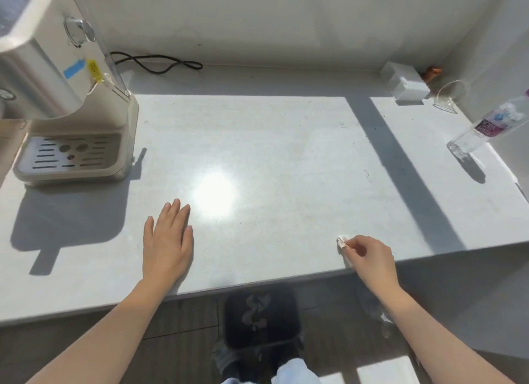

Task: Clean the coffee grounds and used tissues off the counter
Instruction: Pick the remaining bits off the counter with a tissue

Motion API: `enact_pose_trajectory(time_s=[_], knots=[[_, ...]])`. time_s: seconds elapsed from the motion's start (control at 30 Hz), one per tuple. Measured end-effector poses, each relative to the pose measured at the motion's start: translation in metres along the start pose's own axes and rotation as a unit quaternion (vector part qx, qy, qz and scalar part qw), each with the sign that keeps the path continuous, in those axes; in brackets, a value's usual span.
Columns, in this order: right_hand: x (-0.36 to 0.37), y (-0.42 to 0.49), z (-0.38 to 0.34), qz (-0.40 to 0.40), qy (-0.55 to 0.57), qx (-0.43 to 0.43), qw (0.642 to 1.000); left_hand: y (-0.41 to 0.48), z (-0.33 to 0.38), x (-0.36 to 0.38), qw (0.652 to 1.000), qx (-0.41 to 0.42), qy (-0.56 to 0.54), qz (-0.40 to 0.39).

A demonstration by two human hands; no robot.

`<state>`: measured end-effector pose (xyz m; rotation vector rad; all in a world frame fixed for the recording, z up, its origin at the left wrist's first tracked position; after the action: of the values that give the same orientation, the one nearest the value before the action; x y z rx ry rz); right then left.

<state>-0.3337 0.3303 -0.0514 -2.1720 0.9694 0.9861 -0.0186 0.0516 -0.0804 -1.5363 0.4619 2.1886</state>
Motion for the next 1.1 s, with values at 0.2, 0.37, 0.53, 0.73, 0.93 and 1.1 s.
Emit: enact_pose_trajectory(time_s=[0.2,0.37,0.53,0.73,0.93,1.1], knots=[[-0.012,0.103,-0.009,0.076,0.019,0.068,0.995,-0.007,0.003,0.006,0.998,-0.041,0.047,-0.031],[0.027,0.162,-0.081,0.089,-0.001,0.023,0.996,-0.005,-0.004,0.007,0.998,-0.056,0.018,-0.014],[0.098,0.187,-0.183,0.027,-0.013,-0.076,0.997,-0.003,-0.013,0.008,0.997,-0.075,-0.012,-0.007],[0.210,0.129,-0.312,-0.126,-0.031,-0.267,0.955,-0.003,-0.020,0.004,0.993,-0.095,-0.067,0.020],[0.240,0.016,-0.319,-0.285,-0.039,-0.406,0.867,-0.005,-0.035,-0.004,0.975,-0.150,-0.143,0.078],[0.216,-0.051,-0.259,-0.322,-0.056,-0.410,0.851,-0.010,-0.032,-0.007,0.979,-0.159,-0.119,0.055]])
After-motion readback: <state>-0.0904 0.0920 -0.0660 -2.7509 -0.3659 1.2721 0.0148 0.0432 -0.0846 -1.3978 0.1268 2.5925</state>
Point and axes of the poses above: each hand's wrist, its own y-axis towards the middle knuckle, its own x-axis out of the palm, z = x × y, the point moved 10 cm from there along y, towards the middle knuckle, and after that the axes turned 5 degrees about y, right-handed, at the moved point
